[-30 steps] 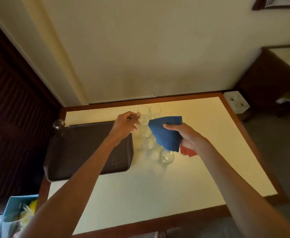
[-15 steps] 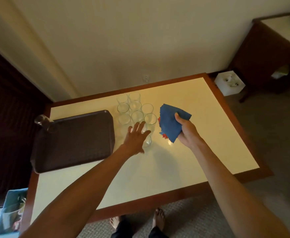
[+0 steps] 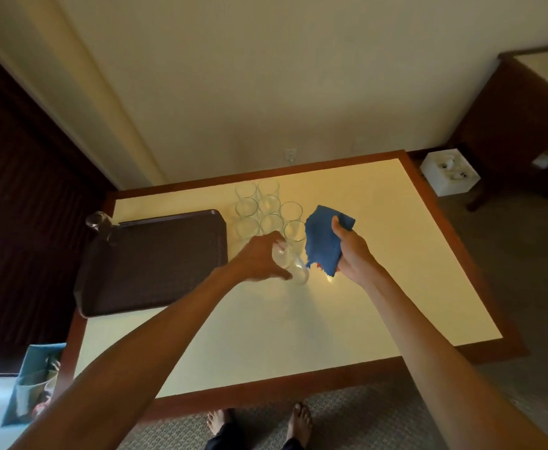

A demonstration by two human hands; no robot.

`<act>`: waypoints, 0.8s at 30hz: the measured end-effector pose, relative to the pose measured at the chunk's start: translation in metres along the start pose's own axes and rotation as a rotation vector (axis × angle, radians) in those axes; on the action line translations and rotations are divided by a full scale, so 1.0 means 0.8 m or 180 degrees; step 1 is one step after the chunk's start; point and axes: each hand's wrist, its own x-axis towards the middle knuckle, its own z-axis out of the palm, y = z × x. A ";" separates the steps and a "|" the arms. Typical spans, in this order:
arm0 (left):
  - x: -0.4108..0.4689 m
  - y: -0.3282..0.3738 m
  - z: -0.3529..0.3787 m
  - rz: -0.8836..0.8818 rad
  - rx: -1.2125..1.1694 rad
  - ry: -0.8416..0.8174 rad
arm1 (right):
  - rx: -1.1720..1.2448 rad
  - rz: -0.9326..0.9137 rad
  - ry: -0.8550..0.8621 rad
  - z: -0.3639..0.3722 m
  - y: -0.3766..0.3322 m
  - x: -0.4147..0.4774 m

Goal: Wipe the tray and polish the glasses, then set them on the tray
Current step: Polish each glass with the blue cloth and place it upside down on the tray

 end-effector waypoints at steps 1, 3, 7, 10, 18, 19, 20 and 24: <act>-0.007 0.000 -0.019 -0.0093 -0.0328 0.0012 | -0.0230 -0.0016 -0.0063 0.019 -0.009 -0.002; -0.019 0.002 -0.056 -0.0190 -0.0959 0.0063 | -0.0790 -0.0138 -0.0187 0.062 -0.024 -0.006; -0.050 -0.003 -0.125 -0.0281 -0.2140 0.0552 | -0.1532 -0.0611 -0.0548 0.164 -0.043 -0.025; -0.074 -0.018 -0.158 -0.0313 -0.3241 0.1042 | -0.1776 -0.1080 -0.0754 0.234 -0.051 -0.044; -0.129 -0.071 -0.245 0.0084 -0.4560 0.1640 | -0.2031 -0.1932 -0.1488 0.397 -0.033 -0.091; -0.132 -0.076 -0.255 0.0157 -0.4551 0.1614 | -0.2130 -0.2047 -0.1521 0.409 -0.028 -0.098; -0.136 -0.083 -0.267 0.0209 -0.4563 0.1600 | -0.2196 -0.2125 -0.1542 0.425 -0.024 -0.103; -0.151 -0.119 -0.317 0.0305 -0.4902 0.1592 | -0.1929 -0.2201 -0.1729 0.470 -0.006 -0.102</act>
